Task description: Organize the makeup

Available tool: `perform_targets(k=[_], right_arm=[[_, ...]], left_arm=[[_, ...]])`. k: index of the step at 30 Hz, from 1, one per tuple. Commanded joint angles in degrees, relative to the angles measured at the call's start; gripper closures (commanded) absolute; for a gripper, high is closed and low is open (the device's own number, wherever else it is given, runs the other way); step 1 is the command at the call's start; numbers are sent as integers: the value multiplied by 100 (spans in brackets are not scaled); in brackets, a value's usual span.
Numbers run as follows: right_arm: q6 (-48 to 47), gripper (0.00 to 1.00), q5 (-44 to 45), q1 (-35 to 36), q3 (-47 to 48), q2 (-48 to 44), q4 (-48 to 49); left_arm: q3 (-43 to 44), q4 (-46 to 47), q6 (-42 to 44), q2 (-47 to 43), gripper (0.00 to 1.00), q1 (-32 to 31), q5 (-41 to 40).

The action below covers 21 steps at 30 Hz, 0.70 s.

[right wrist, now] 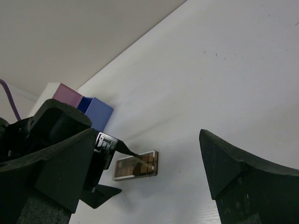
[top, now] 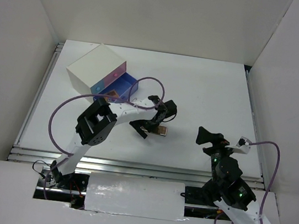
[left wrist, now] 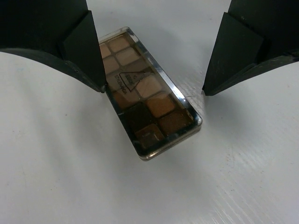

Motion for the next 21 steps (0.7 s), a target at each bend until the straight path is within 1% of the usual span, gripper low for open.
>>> perform_targets(k=[1,5,8,10,12,13,14,15,16,18,20,21], right_arm=[[-28,1,36,21,4,-1869,148],[-19,1,44,21,4,-1904,131],[-28,1,36,21,-5,-1921,140],[-28,1,44,13,-5,-1921,140],[-19,1,36,21,-5,-1921,140],[-19,1,44,21,-5,-1921,131],[-10,1,53,21,4,-1930,122],[-10,1,44,13,4,-1939,105],[-1,1,53,13,4,-1956,104],[-1,1,71,21,12,-2000,78],[-1,1,71,13,4,-2035,61],[-1,1,71,21,4,-2053,60]], left_arm=[[222,-260,-1395,346,1,18,135],[687,-664,-1351,653,1,71,179],[671,-674,-1289,750,1,97,276],[566,-622,-1254,751,5,106,320],[487,-481,-1140,724,15,115,329],[417,-446,-1114,707,24,106,329],[390,-402,-1096,707,24,115,338],[346,-393,-1052,689,30,115,355],[311,-341,-1009,680,38,124,355],[223,-296,-921,637,62,150,347],[13,-156,-781,514,65,185,312],[-58,-121,-745,452,72,211,268]])
